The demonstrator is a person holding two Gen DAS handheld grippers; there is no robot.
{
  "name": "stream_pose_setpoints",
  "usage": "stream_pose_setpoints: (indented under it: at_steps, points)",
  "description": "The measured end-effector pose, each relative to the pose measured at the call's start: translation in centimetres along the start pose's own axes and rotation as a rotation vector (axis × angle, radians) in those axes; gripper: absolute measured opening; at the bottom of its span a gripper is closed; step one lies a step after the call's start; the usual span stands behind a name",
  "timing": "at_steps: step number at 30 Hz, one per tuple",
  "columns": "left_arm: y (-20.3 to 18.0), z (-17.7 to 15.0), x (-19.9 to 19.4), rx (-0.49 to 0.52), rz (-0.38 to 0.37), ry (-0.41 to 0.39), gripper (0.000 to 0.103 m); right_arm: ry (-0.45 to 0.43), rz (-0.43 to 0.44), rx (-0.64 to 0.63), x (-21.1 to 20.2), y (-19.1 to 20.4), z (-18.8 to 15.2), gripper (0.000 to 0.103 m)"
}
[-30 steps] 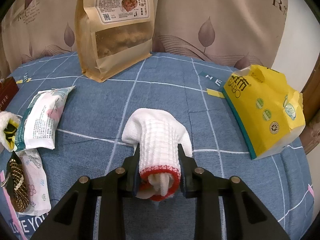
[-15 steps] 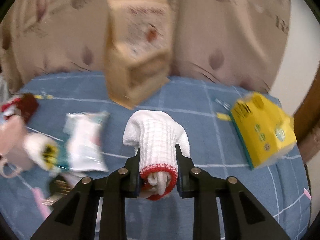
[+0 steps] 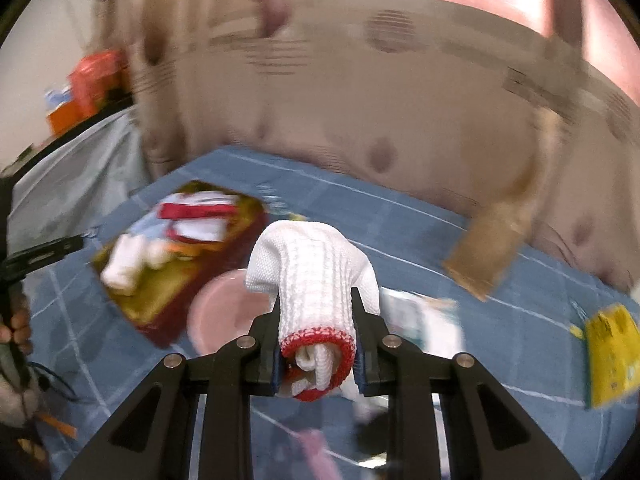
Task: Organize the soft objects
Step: 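Carry the red-cuffed knit glove with the right gripper over the gold tray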
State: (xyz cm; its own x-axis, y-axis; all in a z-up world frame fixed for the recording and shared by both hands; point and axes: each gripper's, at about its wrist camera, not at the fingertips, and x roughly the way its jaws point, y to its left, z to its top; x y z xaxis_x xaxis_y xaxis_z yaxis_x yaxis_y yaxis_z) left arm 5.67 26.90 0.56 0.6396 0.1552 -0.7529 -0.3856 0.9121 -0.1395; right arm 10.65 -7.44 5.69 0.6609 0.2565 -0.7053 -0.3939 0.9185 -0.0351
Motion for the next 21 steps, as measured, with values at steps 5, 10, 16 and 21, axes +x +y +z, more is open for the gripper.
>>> stream_pose_setpoints:
  at_steps: [5, 10, 16, 21]
  points:
    - [1.6, 0.2, 0.2, -0.081, 0.01, 0.01, 0.051, 0.024, 0.093, -0.069, 2.1, 5.7, 1.0, 0.023]
    - [2.9, 0.3, 0.3, -0.136, 0.014, 0.011, 0.051, 0.059, 0.157, -0.133, 4.7, 10.8, 1.2, 0.023]
    - [3.2, 0.4, 0.3, -0.145, 0.028, 0.002, 0.051, 0.106, 0.175, -0.175, 8.0, 13.6, 1.5, 0.023]
    - [3.4, 0.4, 0.4, -0.149, 0.025, 0.008, 0.051, 0.137, 0.168, -0.182, 10.1, 14.5, 1.7, 0.024]
